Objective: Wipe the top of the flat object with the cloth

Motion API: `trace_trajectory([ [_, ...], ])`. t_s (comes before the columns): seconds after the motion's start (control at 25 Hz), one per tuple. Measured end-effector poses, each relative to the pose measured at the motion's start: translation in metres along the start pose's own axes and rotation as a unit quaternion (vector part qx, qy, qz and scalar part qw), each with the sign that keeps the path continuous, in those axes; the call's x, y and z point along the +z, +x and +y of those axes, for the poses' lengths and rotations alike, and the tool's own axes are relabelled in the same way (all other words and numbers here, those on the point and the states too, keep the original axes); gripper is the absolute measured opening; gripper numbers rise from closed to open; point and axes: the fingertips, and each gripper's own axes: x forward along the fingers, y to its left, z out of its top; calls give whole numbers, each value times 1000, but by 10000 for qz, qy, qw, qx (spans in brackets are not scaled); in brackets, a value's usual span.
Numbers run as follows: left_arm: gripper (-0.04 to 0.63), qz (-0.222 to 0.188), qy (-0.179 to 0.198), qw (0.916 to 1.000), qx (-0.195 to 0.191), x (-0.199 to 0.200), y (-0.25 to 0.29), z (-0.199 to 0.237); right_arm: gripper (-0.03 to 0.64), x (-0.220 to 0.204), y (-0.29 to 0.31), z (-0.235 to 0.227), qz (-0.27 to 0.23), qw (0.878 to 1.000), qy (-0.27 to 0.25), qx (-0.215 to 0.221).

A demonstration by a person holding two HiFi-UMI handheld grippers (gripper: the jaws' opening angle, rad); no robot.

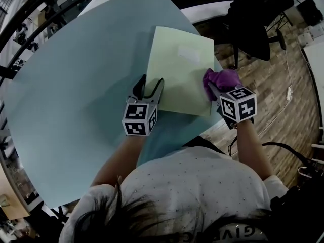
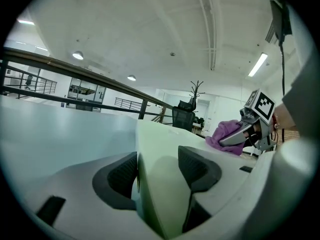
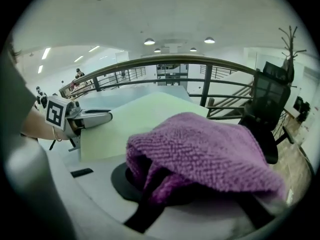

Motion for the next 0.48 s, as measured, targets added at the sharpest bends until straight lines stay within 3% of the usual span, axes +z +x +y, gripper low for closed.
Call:
trace_trajectory([
  [0.12, 252, 83, -247, 9996, -76, 1, 1, 1, 32, -1, -2, -2, -17, 10000, 80, -33],
  [0.32, 234, 477, -1529, 9862, -420, 4, -6, 6, 32, -1, -2, -2, 76, 9998, 134, -94],
  [0.48, 207, 749, -1688, 9796, -788, -3, -19, 3, 32, -2, -3, -4, 102, 9993, 8, -353],
])
